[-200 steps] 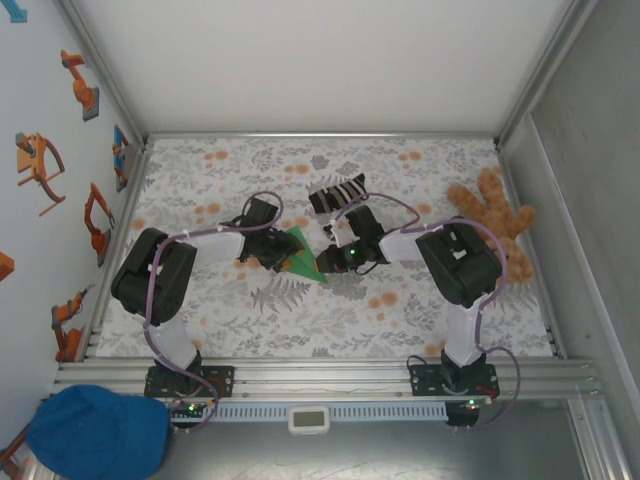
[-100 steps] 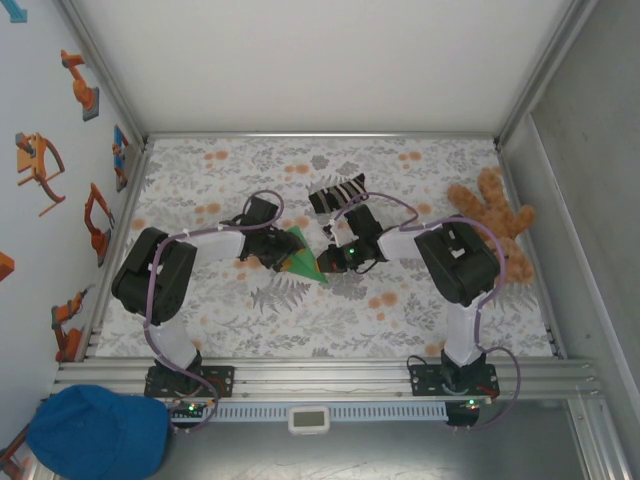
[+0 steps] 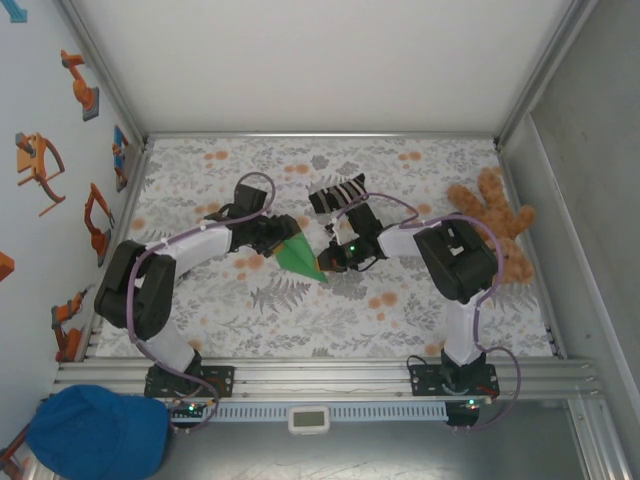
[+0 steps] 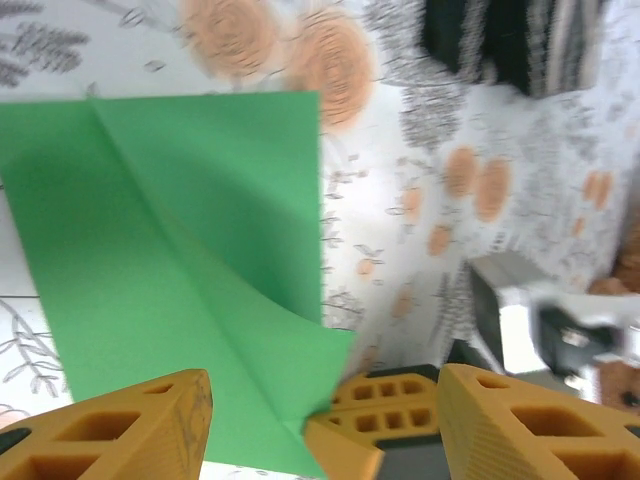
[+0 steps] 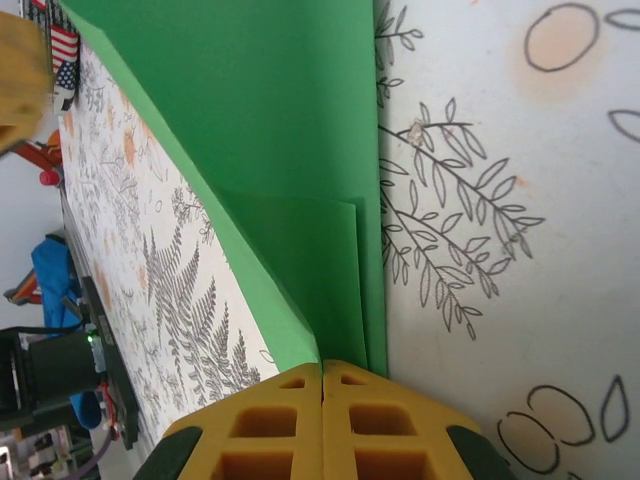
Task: Fold a paper plane with a square sheet of paper (pick it up from the middle)
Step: Fourth fold the wing at the center of the table.
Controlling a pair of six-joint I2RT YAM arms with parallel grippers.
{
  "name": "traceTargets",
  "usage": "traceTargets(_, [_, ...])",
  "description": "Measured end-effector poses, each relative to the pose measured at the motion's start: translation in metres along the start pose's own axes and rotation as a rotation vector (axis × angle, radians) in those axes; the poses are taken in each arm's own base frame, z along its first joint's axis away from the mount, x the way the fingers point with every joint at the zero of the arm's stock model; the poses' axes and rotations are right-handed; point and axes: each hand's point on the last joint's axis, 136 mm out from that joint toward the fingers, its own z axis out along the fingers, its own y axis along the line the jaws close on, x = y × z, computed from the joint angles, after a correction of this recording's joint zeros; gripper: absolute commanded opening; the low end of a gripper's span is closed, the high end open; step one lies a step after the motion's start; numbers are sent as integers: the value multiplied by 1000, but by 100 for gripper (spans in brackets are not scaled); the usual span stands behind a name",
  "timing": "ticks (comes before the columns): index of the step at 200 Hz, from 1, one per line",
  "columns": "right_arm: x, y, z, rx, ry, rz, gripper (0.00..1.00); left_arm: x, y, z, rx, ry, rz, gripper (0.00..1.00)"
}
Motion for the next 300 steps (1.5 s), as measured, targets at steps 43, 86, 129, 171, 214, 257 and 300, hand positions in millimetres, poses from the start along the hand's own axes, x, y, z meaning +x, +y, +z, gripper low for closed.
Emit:
traceTargets(43, [-2,-2,1,20,-14,89,1,3,-9,1,92,-16,15,44])
traceTargets(86, [-4,-3,2,20,-39,167,1,22,-1,25,135,54,-7,31])
traceTargets(129, [-5,-3,2,20,-47,185,1,25,-5,36,187,83,-9,23])
traceTargets(171, [-5,-3,2,20,-47,184,1,29,0,49,193,114,-18,19])
traceTargets(214, [-5,-3,2,20,-48,183,3,29,0,51,199,117,-16,23])
traceTargets(257, [-5,-3,2,24,-48,173,5,29,-4,50,218,118,-8,25])
traceTargets(300, [-5,-3,1,23,-48,168,9,29,-4,53,224,125,-7,25])
